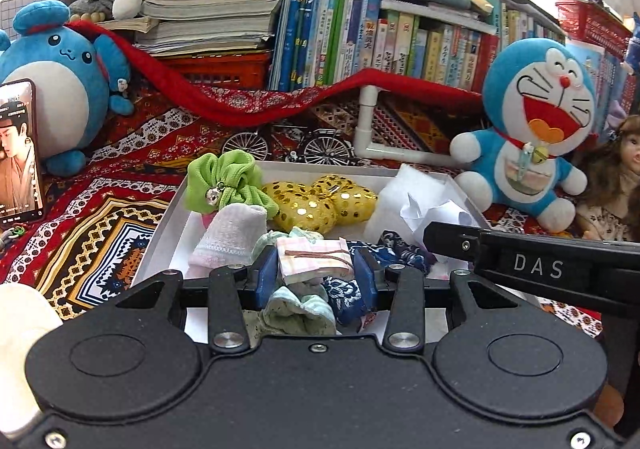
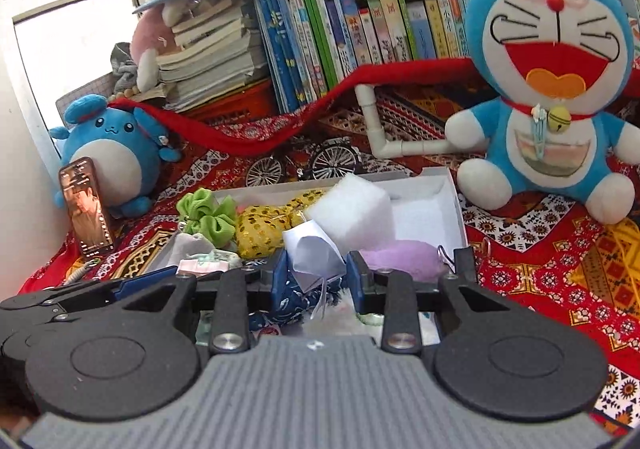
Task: Organize soft objects
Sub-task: 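Carry the tissue and paper scrap into the white tray with both tools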
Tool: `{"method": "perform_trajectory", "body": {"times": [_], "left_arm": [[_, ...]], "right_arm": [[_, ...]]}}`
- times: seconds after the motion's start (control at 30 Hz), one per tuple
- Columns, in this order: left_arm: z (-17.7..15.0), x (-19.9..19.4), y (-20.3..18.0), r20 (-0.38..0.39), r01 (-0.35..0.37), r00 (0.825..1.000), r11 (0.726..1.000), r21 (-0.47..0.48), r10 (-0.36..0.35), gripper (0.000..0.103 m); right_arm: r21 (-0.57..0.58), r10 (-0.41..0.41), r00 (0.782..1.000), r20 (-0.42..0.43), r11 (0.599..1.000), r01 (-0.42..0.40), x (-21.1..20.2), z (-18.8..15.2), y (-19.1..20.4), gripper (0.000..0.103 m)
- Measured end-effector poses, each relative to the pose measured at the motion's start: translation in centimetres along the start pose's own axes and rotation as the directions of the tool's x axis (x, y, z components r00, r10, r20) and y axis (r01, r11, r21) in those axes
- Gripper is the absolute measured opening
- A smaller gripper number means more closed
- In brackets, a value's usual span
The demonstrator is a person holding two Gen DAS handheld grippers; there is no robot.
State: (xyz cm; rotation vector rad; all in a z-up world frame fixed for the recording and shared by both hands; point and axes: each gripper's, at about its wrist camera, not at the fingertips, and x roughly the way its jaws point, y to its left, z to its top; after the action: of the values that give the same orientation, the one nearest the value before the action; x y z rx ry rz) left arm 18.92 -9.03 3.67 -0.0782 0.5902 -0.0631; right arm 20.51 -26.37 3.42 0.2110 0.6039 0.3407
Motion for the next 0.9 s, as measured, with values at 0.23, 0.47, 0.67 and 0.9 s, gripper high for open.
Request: {"method": "perform_trajectory", "body": {"times": [0.23,0.47,0.67,0.9], "left_arm": [[-0.4,1.4,-0.3,0.011,-0.045,0.999,0.999,0.007,0.045,0.040],[-0.5,1.9,-0.3,0.019,-0.060,0.998,0.998,0.007,0.060,0.040],[-0.2,2.9,0.4,-0.005,-0.094,0.996,0.995,-0.042,0.094,0.034],[0.0,3.6,1.6,-0.011,-0.106,0.994,0.989,-0.103,0.106,0.032]], "right_arm": [[0.013,-0.005,1.000,-0.031,1.000,0.005,1.5,-0.2,-0.4,0.038],[0.049,0.002,0.999,-0.043,0.999,0.000,2.2,-0.6,-0.9,0.038],[0.049,-0.006,0.999,-0.044,0.999,0.008,2.6,-0.2,-0.7,0.037],[0.081,-0.004,0.999,-0.047,0.997,0.008,4.1,1.4,-0.3,0.036]]}}
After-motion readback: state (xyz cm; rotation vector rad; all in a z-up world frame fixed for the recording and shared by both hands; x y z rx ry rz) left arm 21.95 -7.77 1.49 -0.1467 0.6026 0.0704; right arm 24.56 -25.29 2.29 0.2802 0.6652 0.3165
